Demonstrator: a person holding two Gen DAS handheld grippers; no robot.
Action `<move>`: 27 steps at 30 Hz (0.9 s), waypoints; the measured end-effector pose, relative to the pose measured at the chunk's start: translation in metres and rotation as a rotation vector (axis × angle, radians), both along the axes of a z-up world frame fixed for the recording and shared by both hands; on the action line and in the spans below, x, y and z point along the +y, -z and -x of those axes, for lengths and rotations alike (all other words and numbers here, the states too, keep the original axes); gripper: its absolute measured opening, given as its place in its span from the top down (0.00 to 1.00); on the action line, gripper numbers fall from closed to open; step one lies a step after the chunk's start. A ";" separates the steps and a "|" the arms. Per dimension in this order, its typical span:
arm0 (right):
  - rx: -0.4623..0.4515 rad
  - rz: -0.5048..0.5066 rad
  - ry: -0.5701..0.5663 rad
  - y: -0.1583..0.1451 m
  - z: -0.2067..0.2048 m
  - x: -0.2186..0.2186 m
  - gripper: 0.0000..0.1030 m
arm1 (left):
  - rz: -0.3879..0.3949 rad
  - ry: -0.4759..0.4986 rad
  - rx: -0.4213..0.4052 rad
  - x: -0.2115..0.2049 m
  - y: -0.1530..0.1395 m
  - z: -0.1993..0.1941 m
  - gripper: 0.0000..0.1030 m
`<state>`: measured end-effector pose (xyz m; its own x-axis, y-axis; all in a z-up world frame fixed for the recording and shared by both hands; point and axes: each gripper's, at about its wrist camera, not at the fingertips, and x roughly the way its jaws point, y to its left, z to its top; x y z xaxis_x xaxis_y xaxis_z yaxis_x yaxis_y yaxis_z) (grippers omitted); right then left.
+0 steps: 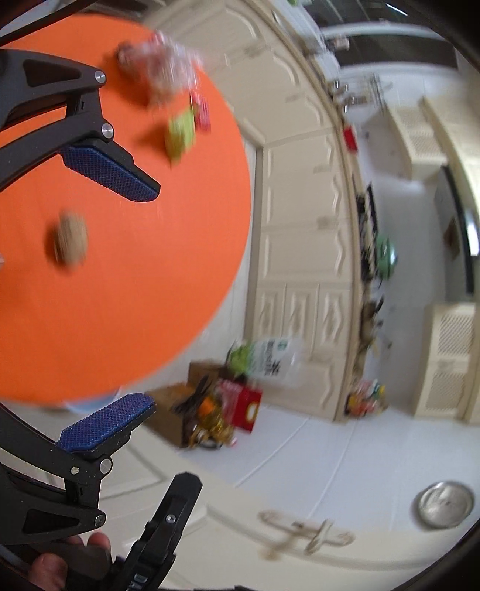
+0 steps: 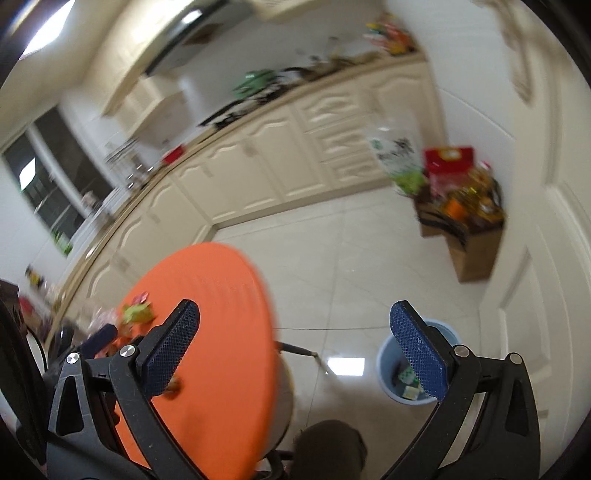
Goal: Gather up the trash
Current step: 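Return both tools from the bin to the orange table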
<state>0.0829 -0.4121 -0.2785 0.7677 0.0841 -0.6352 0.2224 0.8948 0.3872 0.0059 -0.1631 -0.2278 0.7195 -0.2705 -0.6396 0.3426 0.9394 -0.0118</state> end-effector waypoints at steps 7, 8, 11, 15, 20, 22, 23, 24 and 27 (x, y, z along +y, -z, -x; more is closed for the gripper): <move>-0.014 0.110 -0.153 -0.017 -0.016 0.102 0.00 | 0.028 -0.155 -0.053 0.056 -0.011 0.063 0.01; -0.014 0.127 -0.174 -0.019 -0.016 0.118 0.00 | 0.033 -0.174 -0.058 0.060 -0.012 0.071 0.01; -0.018 0.174 -0.226 -0.019 -0.014 0.152 0.00 | 0.036 -0.221 -0.079 0.077 -0.014 0.098 0.01; 0.007 0.272 -0.314 -0.009 -0.014 0.200 0.00 | 0.045 -0.273 -0.085 0.094 -0.008 0.131 0.01; 0.077 0.333 -0.367 0.020 -0.023 0.230 0.00 | 0.066 -0.323 -0.060 0.123 -0.001 0.165 0.01; 0.108 0.322 -0.372 0.033 -0.026 0.231 0.00 | 0.073 -0.339 -0.047 0.129 0.004 0.176 0.01; 0.119 0.320 -0.372 0.037 -0.028 0.228 0.00 | 0.076 -0.343 -0.044 0.131 0.001 0.176 0.01; 0.133 0.320 -0.372 0.042 -0.031 0.227 0.00 | 0.078 -0.351 -0.037 0.132 0.005 0.181 0.01; 0.163 0.330 -0.380 0.055 -0.038 0.229 0.00 | 0.079 -0.362 -0.018 0.135 0.007 0.185 0.01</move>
<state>0.1209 -0.1826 -0.3331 0.6106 0.1128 -0.7838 -0.1075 0.9924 0.0591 -0.1792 -0.0282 -0.2351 0.7885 -0.0441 -0.6134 -0.0109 0.9963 -0.0857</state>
